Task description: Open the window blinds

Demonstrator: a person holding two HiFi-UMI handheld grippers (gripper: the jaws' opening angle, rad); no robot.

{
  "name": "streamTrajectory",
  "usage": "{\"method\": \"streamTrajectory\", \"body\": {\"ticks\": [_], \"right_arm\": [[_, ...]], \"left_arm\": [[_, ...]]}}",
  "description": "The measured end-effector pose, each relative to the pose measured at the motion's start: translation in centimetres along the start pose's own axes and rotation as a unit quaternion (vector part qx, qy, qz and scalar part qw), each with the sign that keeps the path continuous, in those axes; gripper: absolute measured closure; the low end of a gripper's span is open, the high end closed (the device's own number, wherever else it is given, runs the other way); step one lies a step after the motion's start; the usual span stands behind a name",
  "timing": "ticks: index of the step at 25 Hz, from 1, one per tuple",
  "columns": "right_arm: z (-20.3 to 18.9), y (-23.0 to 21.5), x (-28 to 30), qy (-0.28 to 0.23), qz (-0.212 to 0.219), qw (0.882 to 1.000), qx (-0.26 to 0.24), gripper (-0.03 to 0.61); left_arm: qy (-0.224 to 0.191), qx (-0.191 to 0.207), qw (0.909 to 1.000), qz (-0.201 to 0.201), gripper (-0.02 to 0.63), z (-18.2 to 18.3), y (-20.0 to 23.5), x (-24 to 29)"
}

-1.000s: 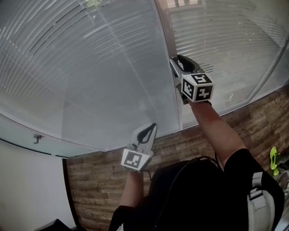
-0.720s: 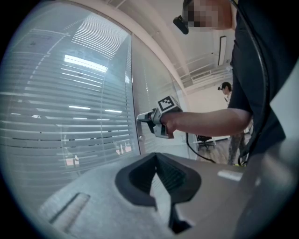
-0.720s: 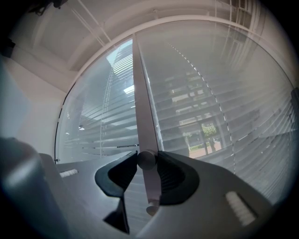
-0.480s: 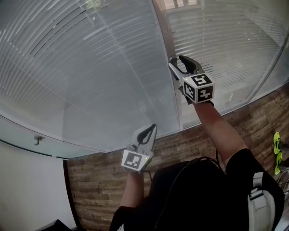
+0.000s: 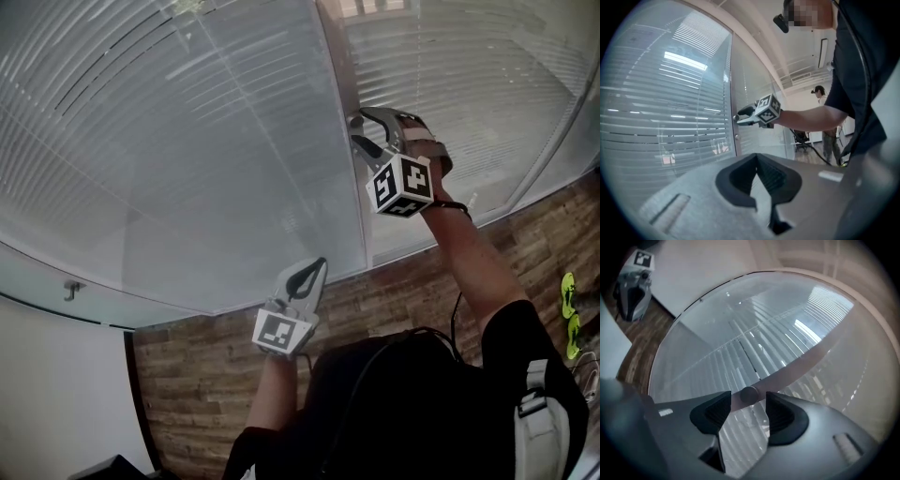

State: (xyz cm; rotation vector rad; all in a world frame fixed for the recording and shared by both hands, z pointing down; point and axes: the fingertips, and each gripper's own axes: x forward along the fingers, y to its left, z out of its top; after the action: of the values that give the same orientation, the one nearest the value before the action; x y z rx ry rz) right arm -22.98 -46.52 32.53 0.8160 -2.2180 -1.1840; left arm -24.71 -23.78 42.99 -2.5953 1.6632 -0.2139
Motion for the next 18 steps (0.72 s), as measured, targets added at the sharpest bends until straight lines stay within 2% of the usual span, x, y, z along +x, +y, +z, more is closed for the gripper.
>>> {"method": "streamTrajectory", "body": {"ticks": [2, 4, 8, 11, 14, 18], "right_arm": [[-0.10, 0.19, 0.22, 0.017, 0.004, 0.998, -0.063, 0.348], [-0.20, 0.36, 0.36, 0.023, 0.006, 0.996, -0.091, 0.348], [0.02, 0.46, 0.56, 0.021, 0.008, 0.995, -0.102, 0.350], [0.40, 0.34, 0.72, 0.018, 0.001, 0.994, -0.111, 0.382], [0.38, 0.27, 0.85, 0.020, -0.004, 0.993, -0.119, 0.445], [0.37, 0.23, 0.87, 0.024, -0.001, 0.993, -0.113, 0.446]], "left_arm": [[0.000, -0.002, 1.0000, -0.002, 0.609, -0.17, -0.12, -0.04], [-0.003, -0.005, 1.0000, -0.002, 0.610, -0.23, -0.20, -0.08], [-0.006, -0.009, 0.9999, 0.001, 0.610, -0.22, -0.08, -0.05], [-0.008, -0.009, 0.9999, 0.002, 0.609, -0.18, 0.01, -0.11], [-0.008, -0.009, 0.9999, 0.005, 0.609, -0.25, 0.18, -0.30], [-0.009, -0.008, 0.9999, 0.009, 0.609, -0.08, 0.54, -0.50]]}}
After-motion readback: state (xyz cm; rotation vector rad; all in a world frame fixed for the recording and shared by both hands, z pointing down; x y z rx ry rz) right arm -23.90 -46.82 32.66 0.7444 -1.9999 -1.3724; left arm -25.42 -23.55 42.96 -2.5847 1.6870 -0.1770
